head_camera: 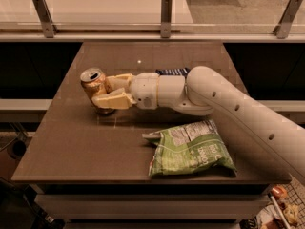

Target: Place orange can upright

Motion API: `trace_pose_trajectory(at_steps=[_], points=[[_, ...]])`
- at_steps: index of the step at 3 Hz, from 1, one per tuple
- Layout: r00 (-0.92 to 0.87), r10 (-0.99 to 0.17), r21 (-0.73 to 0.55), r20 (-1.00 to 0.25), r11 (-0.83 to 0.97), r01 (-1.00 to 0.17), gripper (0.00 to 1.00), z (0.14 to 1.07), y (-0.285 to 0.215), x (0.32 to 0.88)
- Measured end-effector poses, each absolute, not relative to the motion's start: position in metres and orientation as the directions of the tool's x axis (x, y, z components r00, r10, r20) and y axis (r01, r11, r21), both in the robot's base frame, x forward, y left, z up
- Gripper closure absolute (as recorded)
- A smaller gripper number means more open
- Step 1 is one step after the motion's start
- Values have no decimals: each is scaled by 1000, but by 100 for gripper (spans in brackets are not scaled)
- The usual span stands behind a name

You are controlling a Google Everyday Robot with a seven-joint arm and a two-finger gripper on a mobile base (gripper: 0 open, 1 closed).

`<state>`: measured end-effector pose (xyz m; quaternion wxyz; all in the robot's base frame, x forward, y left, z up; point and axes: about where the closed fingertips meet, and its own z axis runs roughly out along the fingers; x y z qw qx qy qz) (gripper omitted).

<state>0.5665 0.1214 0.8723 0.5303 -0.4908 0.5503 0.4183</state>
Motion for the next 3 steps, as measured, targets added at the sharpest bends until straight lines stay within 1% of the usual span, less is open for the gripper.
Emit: trace_pose_trajectory(at_steps=[1,3], points=[[45,-96,-60,-994,164,-985,84,873,123,566],[47,-95,-61,-994,156,-986,37,874,128,563]])
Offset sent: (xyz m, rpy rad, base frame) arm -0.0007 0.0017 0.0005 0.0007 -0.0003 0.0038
